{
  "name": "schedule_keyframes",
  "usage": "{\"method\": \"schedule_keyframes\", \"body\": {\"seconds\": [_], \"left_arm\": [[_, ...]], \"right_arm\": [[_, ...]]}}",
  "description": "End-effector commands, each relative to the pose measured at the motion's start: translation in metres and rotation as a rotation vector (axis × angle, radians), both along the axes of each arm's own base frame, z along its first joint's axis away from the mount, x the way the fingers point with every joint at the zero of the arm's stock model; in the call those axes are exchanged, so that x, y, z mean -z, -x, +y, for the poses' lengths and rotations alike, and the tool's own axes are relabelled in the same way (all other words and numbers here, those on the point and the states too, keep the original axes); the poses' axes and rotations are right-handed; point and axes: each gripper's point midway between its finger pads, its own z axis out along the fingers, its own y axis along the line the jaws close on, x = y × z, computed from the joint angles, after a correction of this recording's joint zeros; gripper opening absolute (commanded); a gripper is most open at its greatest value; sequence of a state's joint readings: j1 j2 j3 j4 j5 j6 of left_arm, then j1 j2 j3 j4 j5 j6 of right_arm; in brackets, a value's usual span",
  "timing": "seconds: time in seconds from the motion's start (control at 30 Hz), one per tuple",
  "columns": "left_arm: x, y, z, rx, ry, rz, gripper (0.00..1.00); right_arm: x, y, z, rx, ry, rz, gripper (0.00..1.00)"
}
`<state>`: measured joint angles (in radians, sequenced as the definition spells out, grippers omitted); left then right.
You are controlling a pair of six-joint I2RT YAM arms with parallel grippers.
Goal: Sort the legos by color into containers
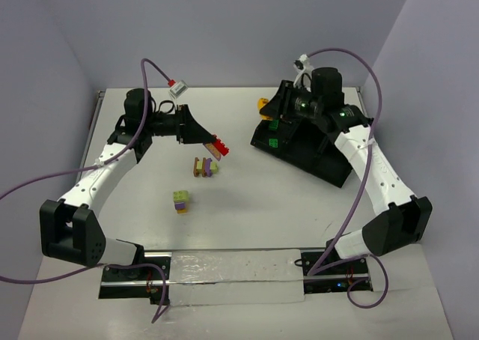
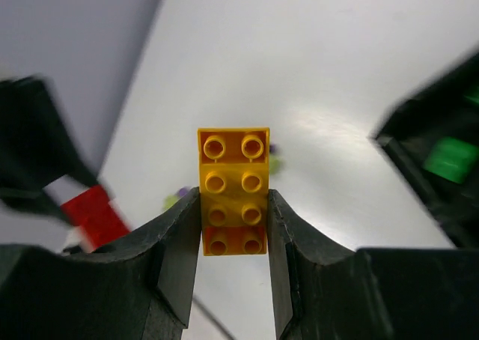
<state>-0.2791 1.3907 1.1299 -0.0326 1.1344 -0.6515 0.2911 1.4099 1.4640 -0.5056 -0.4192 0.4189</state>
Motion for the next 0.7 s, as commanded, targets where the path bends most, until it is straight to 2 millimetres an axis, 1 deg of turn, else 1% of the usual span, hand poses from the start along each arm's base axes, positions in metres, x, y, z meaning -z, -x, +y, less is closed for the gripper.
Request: {"method": "schedule_keyframes", "body": {"seconds": [0.0, 0.03, 0.07, 0.1, 0.13, 0.17, 0.23, 0.27, 0.43, 0.47, 0.53, 0.6, 0.67], "left_arm": [[-0.021, -0.009, 0.004, -0.061, -0.014, -0.082, 0.00], [-0.018, -0.011, 0.005, -0.075, -0.024, -0.073, 0.00], [-0.018, -0.012, 0.005, -0.080, -0.027, -0.071, 0.00], [-0.019, -0.012, 0.005, -0.083, -0.029, -0.074, 0.00], [-0.018, -0.013, 0.006, -0.088, -0.033, -0.074, 0.00], [-0.019, -0.013, 0.006, -0.091, -0.034, -0.075, 0.00], [-0.019, -0.014, 0.006, -0.096, -0.037, -0.073, 0.00], [-0.019, -0.015, 0.007, -0.101, -0.041, -0.075, 0.00], [-0.016, -0.021, 0.009, -0.144, -0.072, -0.056, 0.00], [-0.016, -0.022, 0.009, -0.149, -0.075, -0.053, 0.00], [-0.016, -0.025, 0.010, -0.164, -0.082, -0.049, 0.00], [-0.016, -0.028, 0.010, -0.180, -0.086, -0.045, 0.00], [-0.015, -0.030, 0.010, -0.188, -0.087, -0.043, 0.00]], "right_arm": [[0.048, -0.017, -0.104, 0.481, 0.350, 0.109, 0.00], [0.059, -0.018, -0.121, 0.557, 0.392, 0.134, 0.00], [0.064, -0.019, -0.129, 0.597, 0.406, 0.145, 0.00], [0.071, -0.021, -0.135, 0.624, 0.415, 0.161, 0.00], [0.083, -0.023, -0.142, 0.659, 0.434, 0.184, 0.00], [0.088, -0.025, -0.146, 0.679, 0.434, 0.192, 0.00], [0.098, -0.029, -0.150, 0.692, 0.444, 0.210, 0.00], [0.107, -0.034, -0.152, 0.699, 0.451, 0.228, 0.00], [0.135, -0.048, -0.168, 0.761, 0.548, 0.270, 0.03], [0.143, -0.050, -0.170, 0.771, 0.568, 0.284, 0.05], [0.153, -0.055, -0.174, 0.789, 0.595, 0.294, 0.09], [0.164, -0.060, -0.174, 0.786, 0.613, 0.309, 0.14], [0.173, -0.063, -0.173, 0.775, 0.624, 0.325, 0.21]]}}
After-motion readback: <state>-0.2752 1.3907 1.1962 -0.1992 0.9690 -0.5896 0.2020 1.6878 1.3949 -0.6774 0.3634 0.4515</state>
